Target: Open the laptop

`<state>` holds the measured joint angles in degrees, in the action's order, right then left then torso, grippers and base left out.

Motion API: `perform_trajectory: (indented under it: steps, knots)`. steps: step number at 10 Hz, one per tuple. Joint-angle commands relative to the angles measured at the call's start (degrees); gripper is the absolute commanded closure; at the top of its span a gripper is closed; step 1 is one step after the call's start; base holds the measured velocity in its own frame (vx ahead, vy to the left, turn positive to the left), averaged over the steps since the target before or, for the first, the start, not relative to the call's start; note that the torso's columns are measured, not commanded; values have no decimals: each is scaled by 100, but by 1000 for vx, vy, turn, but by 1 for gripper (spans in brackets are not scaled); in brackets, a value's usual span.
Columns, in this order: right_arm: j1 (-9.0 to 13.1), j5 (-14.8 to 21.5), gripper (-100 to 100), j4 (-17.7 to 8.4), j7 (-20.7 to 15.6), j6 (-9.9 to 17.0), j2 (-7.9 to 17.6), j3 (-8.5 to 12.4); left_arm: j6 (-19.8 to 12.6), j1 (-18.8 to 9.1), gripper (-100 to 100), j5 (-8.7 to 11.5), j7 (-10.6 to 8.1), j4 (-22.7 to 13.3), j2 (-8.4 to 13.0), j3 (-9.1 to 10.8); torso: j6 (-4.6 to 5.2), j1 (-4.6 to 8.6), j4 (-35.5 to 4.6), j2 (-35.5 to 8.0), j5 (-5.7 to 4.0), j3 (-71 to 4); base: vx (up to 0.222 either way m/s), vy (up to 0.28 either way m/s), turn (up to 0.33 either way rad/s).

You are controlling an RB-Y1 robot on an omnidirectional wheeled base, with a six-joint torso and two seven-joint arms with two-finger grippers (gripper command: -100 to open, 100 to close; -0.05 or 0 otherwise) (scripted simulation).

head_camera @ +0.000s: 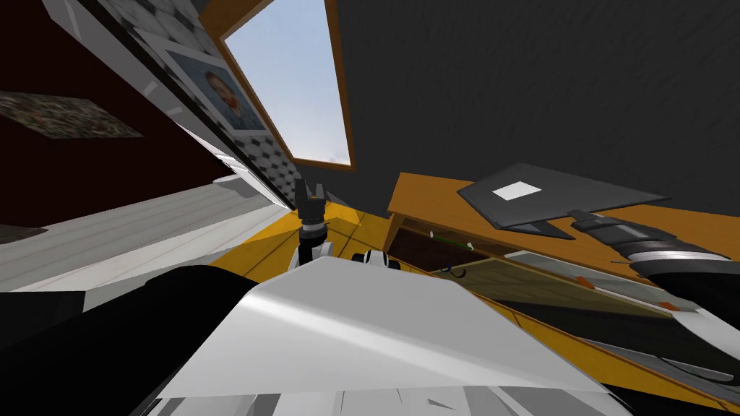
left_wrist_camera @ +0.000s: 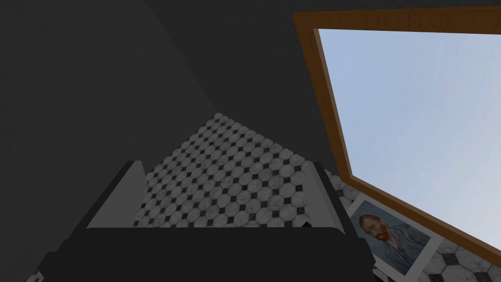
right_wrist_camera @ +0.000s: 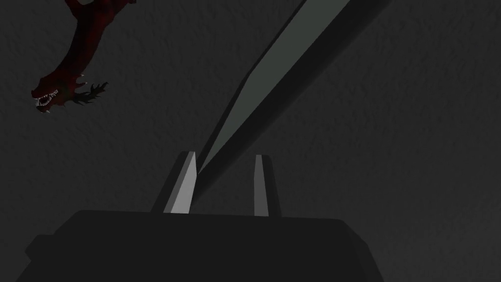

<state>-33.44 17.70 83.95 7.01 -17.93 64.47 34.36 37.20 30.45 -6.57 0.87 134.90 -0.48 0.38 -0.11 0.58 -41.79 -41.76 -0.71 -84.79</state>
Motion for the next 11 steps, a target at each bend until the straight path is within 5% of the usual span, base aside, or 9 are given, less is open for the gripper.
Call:
perform_trajectory:
  steps: [1, 5, 6, 11]
  knots:
    - [200, -185, 100, -217, 105, -101, -347, -237, 0, -1, 0, 0, 0, 0, 0, 0, -7, -8, 0, -7, 0, 5, -47, -62, 78]
    - [400, -370, 100, -434, 209, -202, -693, -475, 0, 0, 0, 0, 0, 0, 0, 0, -2, 0, 11, 5, -25, 3, -33, -33, 61]
    - [299, -436, -100, -410, 380, -178, -382, -251, 0, 0, 0, 0, 0, 0, 0, 0, -2, -5, 4, 0, -14, 4, -6, 16, -47]
    - [-82, -567, -100, -174, 833, 9, 203, 22, 0, 0, 0, 0, 0, 0, -1, -1, 11, -64, -53, -60, 73, 27, 13, 22, -39]
